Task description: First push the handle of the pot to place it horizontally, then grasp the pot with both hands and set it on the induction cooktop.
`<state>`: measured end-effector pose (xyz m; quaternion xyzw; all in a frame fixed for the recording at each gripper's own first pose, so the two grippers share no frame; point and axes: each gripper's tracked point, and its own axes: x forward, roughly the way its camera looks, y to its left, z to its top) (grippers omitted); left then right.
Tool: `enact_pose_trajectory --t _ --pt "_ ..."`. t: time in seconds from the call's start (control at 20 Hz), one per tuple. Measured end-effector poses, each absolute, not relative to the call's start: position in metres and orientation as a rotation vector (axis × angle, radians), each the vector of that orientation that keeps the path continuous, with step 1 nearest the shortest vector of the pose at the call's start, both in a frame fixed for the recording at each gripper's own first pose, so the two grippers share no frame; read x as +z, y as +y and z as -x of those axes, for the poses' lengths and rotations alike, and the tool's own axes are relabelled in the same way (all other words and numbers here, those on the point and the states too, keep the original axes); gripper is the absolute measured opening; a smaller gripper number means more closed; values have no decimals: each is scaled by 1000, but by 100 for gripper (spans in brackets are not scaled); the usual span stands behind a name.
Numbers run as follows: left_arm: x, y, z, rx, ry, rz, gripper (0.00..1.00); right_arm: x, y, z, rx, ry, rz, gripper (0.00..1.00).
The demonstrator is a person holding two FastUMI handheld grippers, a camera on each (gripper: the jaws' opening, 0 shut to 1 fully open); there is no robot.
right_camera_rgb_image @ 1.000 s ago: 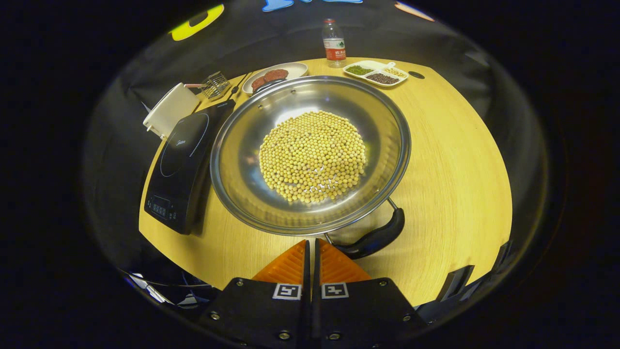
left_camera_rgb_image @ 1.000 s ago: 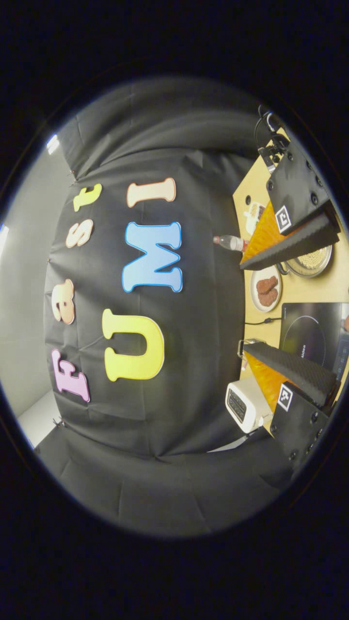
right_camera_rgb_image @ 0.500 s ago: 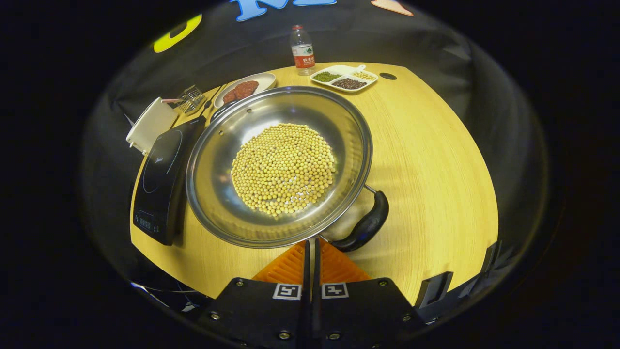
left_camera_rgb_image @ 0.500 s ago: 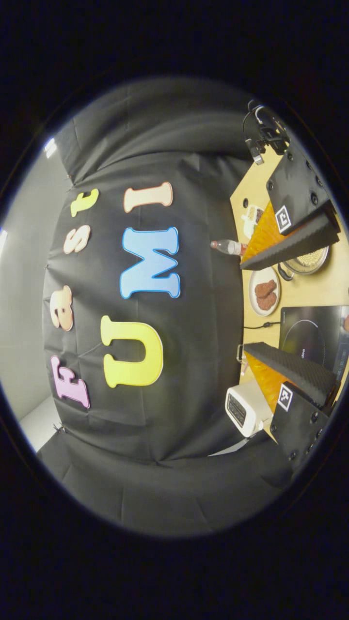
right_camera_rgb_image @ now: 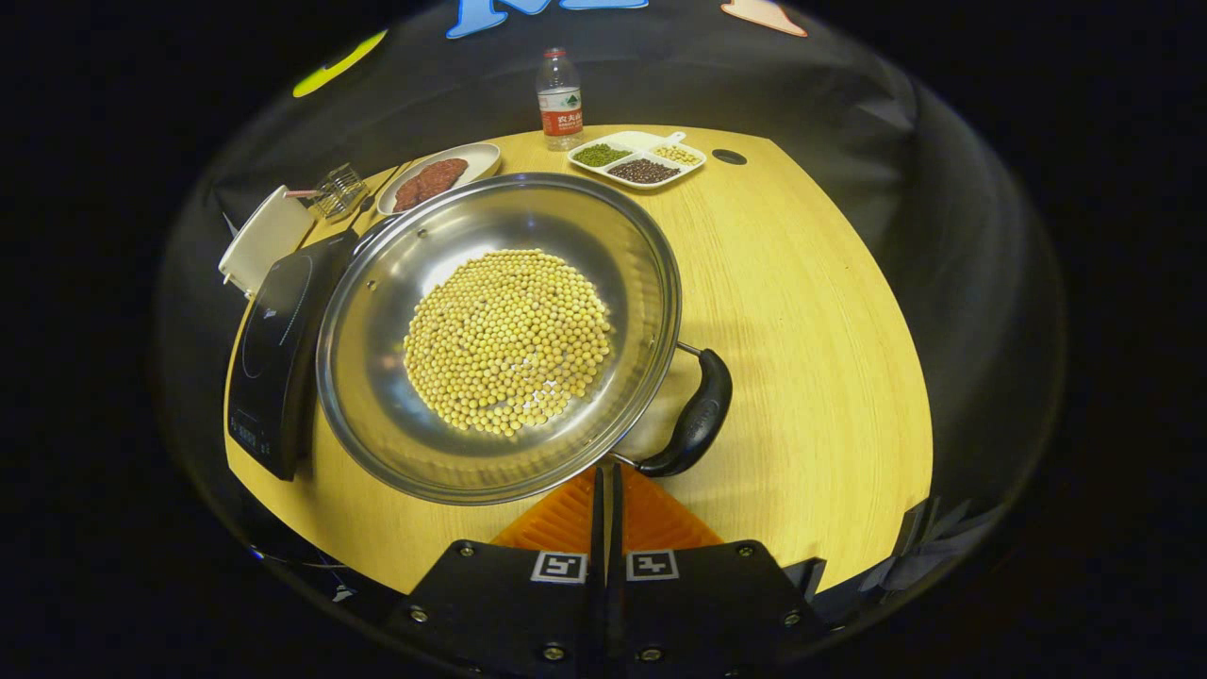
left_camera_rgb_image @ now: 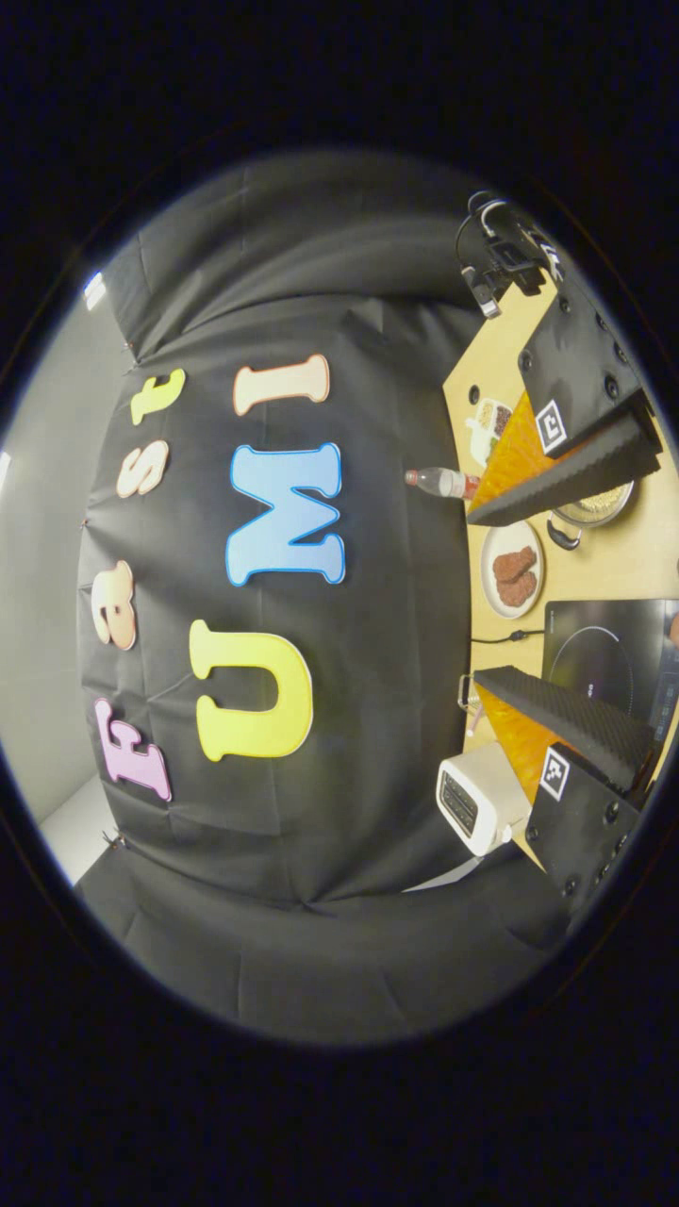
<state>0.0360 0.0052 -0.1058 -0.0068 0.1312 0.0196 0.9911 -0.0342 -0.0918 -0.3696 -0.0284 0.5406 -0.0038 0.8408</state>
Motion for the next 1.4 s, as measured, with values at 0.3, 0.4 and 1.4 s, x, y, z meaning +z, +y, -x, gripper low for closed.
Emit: enact_pose_trajectory --t 0.3,0.4,1.4 --pt "-114 -3 -41 36 281 4 99 -366 -115 16 -42 1131 99 1" --pt "-118 -5 -45 34 291 1 99 -368 -122 10 -55 1131 99 1" --pt "-189 -36 -46 -28 420 37 99 -357 -158 -44 -52 1038 115 17"
